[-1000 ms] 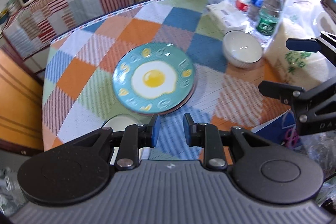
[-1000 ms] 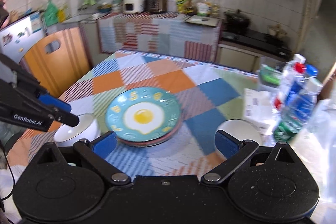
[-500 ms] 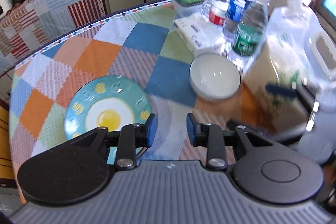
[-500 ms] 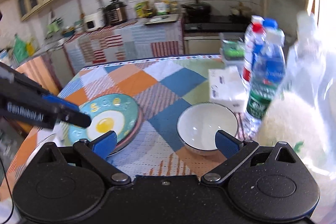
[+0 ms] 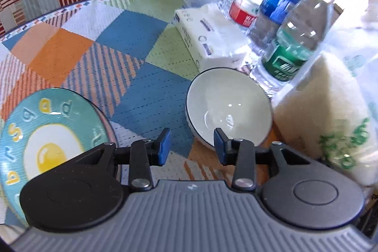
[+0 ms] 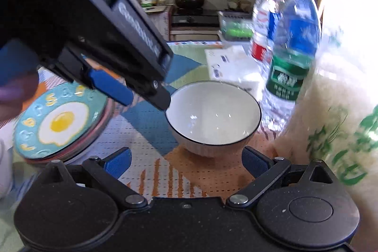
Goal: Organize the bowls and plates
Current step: 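Move the left tool to the white bowl near the bottles and grip its rim, then lift the third bowl with the left tool and carry it over the bowls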
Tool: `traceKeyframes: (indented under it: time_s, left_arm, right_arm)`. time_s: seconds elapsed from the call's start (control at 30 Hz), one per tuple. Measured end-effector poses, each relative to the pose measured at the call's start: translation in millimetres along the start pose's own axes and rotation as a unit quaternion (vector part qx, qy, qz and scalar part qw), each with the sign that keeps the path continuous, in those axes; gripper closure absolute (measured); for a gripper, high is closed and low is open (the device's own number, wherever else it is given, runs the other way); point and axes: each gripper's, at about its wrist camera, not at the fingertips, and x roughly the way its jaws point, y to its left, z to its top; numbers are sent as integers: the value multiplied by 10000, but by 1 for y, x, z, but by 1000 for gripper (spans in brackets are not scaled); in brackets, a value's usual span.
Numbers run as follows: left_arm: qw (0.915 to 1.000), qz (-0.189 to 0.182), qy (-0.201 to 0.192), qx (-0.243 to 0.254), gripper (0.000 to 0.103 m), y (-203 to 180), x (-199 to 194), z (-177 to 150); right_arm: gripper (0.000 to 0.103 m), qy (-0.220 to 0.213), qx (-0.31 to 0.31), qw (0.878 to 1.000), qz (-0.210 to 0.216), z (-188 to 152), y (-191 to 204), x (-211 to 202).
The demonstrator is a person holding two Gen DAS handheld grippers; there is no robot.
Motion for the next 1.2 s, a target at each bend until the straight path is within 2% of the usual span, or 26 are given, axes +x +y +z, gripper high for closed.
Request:
traceKeyframes:
  time_s: [0.07,0.17,0.27,0.4,0.6,0.8,0.93,1.07,1.2]
  left_arm:
    - [9999,-41,50,-111,67,3,15,2]
    - [9997,-117,54,-225,75,7,29,2]
    - [9997,-154,86,-160,78,6,38,2]
    - [9996,-154,105,-227,87,4,48,5]
    - [9995,-170,140,-238,91,6,52,5]
    - [9981,-210,377,-442,90,15,47,0]
    - [9969,-205,512,-558,90,18,35,-6]
    - [9974,-114,566,-439,90,17,10,-13]
    - [9988,-45,430,-225,90,15,-24,-19]
  right_arm:
    - [3,76,124,9998,-151,-1,-1,13]
    - [3,59,315,9990,-303,-4,-3,26]
    - [3,1,422,9983,-410,-5,-4,36]
    - [3,-106,406,9974,-584,-5,-2,47]
    - [3,-192,311,9974,-623,-3,-3,62]
    - [7,-194,376,9984,-375,-1,-10,60]
    - [7,-146,188,9996,-159,-3,-9,52]
    - [7,-148,64,9999,24,1,-4,35]
    - [7,-234,5,9992,314,6,4,7]
